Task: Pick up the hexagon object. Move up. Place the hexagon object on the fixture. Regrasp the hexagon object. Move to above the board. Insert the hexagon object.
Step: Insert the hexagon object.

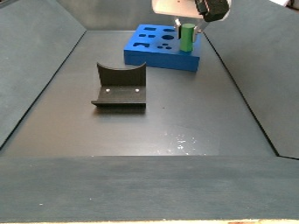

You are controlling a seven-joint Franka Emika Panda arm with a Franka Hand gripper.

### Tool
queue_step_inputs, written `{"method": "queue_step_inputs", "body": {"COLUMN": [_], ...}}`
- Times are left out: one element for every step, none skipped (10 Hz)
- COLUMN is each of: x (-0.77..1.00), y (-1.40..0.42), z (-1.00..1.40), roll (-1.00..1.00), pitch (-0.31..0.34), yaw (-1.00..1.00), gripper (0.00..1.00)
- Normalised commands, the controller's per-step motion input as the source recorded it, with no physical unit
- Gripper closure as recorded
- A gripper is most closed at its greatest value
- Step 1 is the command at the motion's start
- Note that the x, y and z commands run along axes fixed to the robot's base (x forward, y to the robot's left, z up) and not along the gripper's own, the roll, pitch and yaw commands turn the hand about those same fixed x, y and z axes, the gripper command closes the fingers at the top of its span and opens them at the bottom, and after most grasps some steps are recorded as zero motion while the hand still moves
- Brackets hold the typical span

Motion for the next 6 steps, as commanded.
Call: {"method": "queue_step_inputs", "body": {"x": [0.11,0.13,0.13,0.13,0.4,0.0], "y": [0.0,0.0,0.0,0.0,-0.19,-0.05], "z": [-1.0,-1.0,-1.0,-1.0,-0.51,0.0], "roll": [0.02,0.02,0.01,0.01,0.17,0.13], "pitch": [0.0,0.0,0.0,0.0,0.171,0.0], "yaw": [0.0,0.0,0.0,0.0,0.0,0.0], "gripper": [1.0,1.0,1.0,1.0,1.0,1.0]}}
